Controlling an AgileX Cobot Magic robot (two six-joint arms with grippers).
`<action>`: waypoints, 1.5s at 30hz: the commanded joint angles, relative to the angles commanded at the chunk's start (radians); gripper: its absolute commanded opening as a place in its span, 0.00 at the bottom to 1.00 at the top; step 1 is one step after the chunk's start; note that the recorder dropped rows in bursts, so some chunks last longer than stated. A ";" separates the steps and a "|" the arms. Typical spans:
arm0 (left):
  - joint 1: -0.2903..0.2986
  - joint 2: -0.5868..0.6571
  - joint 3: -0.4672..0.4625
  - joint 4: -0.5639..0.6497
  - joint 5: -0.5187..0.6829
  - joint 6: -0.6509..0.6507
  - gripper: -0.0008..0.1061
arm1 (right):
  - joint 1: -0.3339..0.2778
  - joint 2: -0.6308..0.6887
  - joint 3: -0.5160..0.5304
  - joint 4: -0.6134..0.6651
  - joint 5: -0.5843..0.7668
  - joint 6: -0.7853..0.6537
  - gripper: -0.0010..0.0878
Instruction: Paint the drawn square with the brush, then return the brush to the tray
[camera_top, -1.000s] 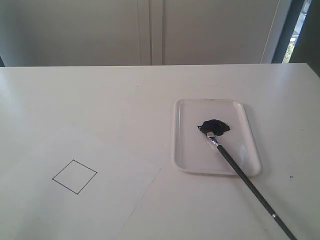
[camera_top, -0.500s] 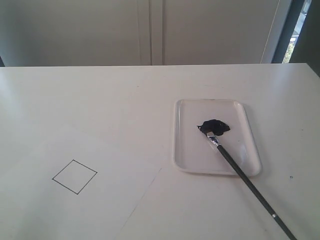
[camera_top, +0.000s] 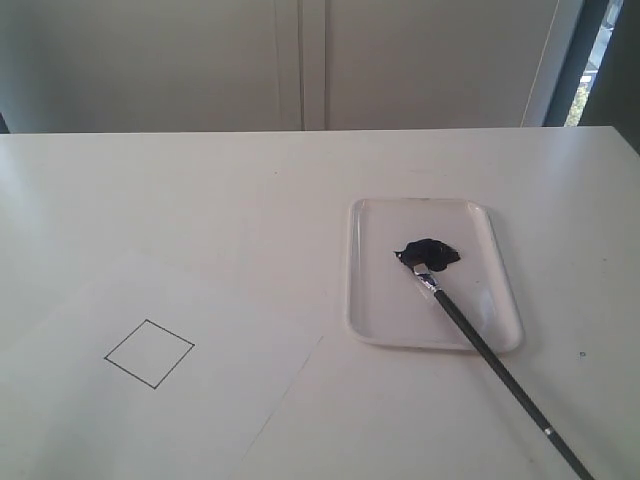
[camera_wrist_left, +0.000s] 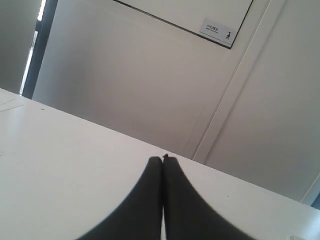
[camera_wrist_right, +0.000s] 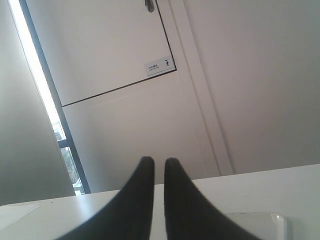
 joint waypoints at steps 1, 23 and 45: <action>0.000 0.000 0.000 0.000 0.001 -0.039 0.01 | 0.000 0.000 0.000 0.000 0.000 0.000 0.10; 0.000 0.484 -0.712 -0.047 0.639 0.652 0.01 | 0.000 0.323 -0.594 -0.133 0.375 -0.173 0.01; 0.000 0.935 -0.760 -0.183 0.884 0.958 0.01 | 0.000 1.040 -0.828 -0.209 0.831 -0.249 0.02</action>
